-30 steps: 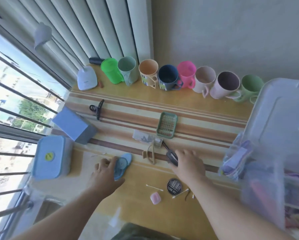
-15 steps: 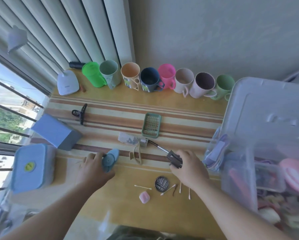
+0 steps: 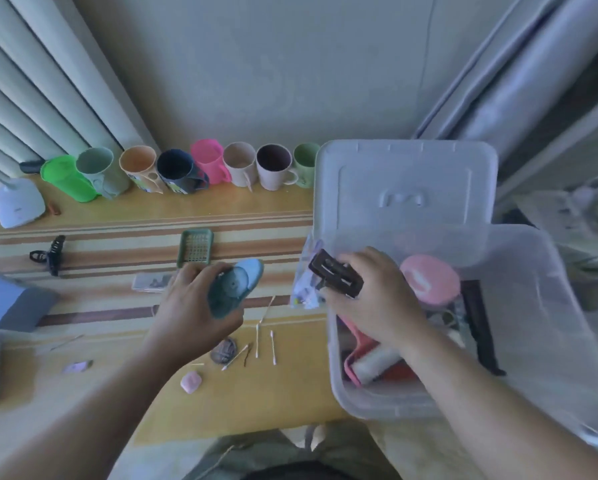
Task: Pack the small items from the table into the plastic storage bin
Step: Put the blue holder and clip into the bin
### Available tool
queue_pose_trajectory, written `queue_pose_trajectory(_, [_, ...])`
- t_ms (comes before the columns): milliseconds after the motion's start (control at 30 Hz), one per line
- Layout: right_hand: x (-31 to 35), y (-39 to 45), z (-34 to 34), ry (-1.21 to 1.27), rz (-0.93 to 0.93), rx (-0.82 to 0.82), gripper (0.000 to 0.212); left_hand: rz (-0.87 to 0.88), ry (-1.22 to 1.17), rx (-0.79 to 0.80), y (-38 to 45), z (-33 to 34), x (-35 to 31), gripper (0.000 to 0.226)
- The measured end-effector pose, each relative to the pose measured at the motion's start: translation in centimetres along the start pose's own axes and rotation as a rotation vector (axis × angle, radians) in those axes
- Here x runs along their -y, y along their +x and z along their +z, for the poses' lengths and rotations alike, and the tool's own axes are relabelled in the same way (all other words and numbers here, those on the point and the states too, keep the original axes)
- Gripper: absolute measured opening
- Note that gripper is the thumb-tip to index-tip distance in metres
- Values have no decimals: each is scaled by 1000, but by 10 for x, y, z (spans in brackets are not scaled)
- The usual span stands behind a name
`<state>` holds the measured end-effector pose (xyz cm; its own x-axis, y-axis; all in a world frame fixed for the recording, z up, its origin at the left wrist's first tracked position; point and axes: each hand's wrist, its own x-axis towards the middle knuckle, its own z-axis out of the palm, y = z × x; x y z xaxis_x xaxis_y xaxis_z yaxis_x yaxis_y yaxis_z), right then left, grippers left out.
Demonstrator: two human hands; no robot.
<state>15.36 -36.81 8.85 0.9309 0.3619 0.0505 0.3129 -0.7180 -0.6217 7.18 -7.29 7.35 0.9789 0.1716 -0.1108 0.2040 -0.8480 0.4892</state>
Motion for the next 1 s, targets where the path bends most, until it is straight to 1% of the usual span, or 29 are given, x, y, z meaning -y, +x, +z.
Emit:
queue_pose_trajectory(67, [-48, -27, -31, -99, 81, -11, 43, 104, -50, 3, 0, 16, -46, 69])
queue_pose_trajectory(100, [-71, -41, -43, -168, 118, 20, 47, 159, -60, 10, -1, 24, -67, 70])
queue_pose_trajectory(167, [-111, -64, -55, -332, 157, 168, 51, 284, -29, 27, -3, 43, -105, 71])
queue_pose_trajectory(233, [-133, -76, -57, -513, 156, 344, 49, 432, 38, 51, -7, 64, -138, 71])
queue_pose_trajectory(267, [-138, -77, -55, -569, 151, 405, 50, 496, 71, 72, -8, 75, -153, 70])
queue_pose_trajectory(333, [-141, -76, -51, -593, 158, 456, 49, 557, 134, 121, -13, 95, -175, 68])
queue_pose_trajectory(433, [-142, -70, -47, -575, 136, 427, 51, 499, 213, 197, -16, 118, -192, 67])
queue_pose_trajectory(533, [-143, -69, -40, -546, 122, 385, 54, 422, 227, 205, -16, 129, -195, 65])
queue_pose_trajectory(600, [-145, -69, -36, -535, 140, 376, 55, 405, 256, 214, -15, 131, -195, 66])
queue_pose_trajectory(667, [-147, -68, -36, -513, 167, 383, 60, 395, 302, 248, -15, 132, -195, 68])
queue_pose_trajectory(767, [-152, -67, -44, -428, 211, 354, 65, 390, 339, 265, -14, 132, -195, 74])
queue_pose_trajectory(867, [-158, -72, -56, -302, 155, 348, 63, 374, 374, 254, -15, 134, -196, 77])
queue_pose_trajectory(933, [-157, -77, -62, -181, 86, 369, 65, 379, 404, 244, -15, 137, -197, 77])
queue_pose_trajectory(1000, [-150, -81, -63, -143, 1, 372, 69, 402, 413, 239, -15, 140, -198, 79])
